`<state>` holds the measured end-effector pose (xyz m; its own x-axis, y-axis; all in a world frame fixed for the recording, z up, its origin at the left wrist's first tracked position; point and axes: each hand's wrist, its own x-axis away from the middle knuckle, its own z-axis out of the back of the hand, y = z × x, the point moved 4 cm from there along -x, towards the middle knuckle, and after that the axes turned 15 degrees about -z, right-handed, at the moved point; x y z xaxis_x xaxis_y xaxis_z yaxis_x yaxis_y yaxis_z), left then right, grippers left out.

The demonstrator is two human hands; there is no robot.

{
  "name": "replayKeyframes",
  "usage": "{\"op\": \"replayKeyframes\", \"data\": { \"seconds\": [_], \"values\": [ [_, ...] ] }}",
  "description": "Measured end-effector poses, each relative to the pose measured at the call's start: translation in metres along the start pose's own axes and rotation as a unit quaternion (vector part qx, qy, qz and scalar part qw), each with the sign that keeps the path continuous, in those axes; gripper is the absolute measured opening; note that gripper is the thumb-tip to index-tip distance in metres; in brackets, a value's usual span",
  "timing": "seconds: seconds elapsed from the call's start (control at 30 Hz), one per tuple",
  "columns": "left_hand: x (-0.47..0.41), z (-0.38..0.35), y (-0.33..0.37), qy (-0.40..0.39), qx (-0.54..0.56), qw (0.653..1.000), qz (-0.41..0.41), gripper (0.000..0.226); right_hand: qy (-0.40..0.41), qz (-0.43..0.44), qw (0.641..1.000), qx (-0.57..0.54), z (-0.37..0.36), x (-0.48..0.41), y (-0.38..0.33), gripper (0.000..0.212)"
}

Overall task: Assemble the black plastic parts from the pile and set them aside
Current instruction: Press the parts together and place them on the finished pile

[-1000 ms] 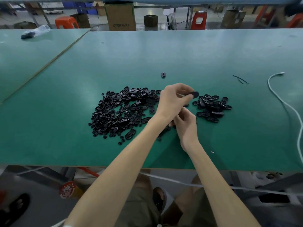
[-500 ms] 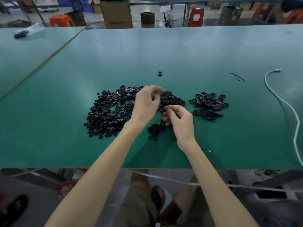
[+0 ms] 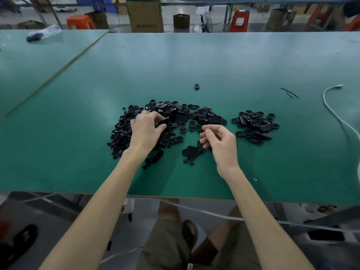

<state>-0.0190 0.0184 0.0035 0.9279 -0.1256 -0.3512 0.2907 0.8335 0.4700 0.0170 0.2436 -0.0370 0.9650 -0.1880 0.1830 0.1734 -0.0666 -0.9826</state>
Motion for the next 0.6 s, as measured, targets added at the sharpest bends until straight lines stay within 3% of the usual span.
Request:
{"op": "replayKeyframes", "data": {
  "seconds": [0.2, 0.6],
  "values": [
    [0.003, -0.005, 0.030, -0.038, 0.147, 0.982, -0.110, 0.011, -0.043, 0.021, 0.999, -0.005, -0.004, 0.003, -0.004, 0.017],
    [0.007, -0.017, 0.046, -0.076, 0.209, 0.965, -0.137, 0.011, -0.053, 0.018, 0.998, -0.009, -0.004, 0.001, -0.002, 0.004]
  ]
}}
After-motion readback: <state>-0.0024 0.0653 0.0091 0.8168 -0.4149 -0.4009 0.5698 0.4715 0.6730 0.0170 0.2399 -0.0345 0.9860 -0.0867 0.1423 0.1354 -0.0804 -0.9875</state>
